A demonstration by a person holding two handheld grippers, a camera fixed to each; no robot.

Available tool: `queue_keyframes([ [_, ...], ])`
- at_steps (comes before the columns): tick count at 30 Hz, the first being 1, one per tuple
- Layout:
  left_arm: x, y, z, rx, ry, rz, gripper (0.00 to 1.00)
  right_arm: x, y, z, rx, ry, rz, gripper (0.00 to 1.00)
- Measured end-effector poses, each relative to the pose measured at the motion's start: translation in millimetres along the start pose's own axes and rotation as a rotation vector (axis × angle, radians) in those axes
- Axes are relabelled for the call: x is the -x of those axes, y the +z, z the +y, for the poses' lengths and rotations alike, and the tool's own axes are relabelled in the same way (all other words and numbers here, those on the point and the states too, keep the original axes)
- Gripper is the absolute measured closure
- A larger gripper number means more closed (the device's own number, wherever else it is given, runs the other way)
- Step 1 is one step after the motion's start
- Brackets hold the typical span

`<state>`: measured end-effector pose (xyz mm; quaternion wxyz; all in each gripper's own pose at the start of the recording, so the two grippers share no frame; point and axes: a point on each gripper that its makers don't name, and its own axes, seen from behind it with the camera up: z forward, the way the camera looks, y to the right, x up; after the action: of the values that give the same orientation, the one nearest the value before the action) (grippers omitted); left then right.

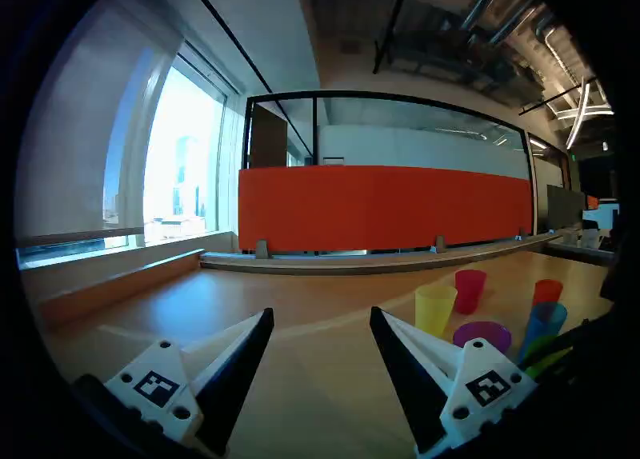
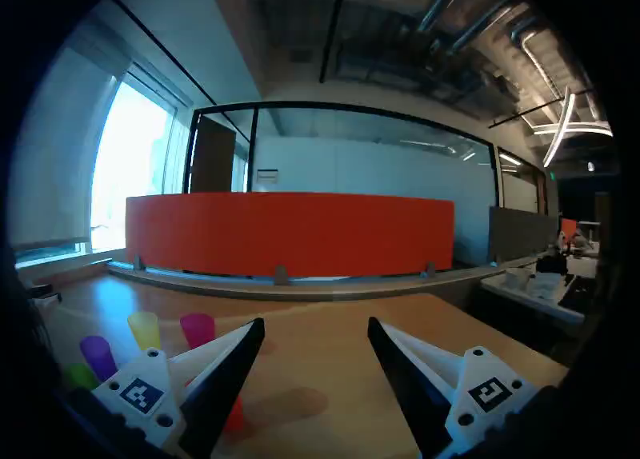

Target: Pour water

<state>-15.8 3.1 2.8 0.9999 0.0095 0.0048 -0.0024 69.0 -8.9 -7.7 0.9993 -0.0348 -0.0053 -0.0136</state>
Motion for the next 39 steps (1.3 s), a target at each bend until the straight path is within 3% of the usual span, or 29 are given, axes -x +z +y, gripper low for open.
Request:
queue_keyframes([
  [14, 0, 0.1, 0.4, 0.000, 0.001, -0.001, 0.11, 13, 1.2, -3, -0.021, -0.053, 0.049, 0.00],
  [23, 1, 0.5, 0.1, 0.000, 0.001, -0.001, 0.11, 27, 1.7, -13, -0.067, -0.023, 0.066, 0.00],
  [32, 1, 0.4, 0.0, 0.000, 0.001, -0.001, 0.11, 47, 3.2, 3, -0.031, -0.030, 0.052, 0.00],
  [39, 1, 0.0, -0.1, 0.000, 0.001, -0.001, 0.11, 61, 5.8, 1, -0.052, -0.004, 0.027, 0.00],
])
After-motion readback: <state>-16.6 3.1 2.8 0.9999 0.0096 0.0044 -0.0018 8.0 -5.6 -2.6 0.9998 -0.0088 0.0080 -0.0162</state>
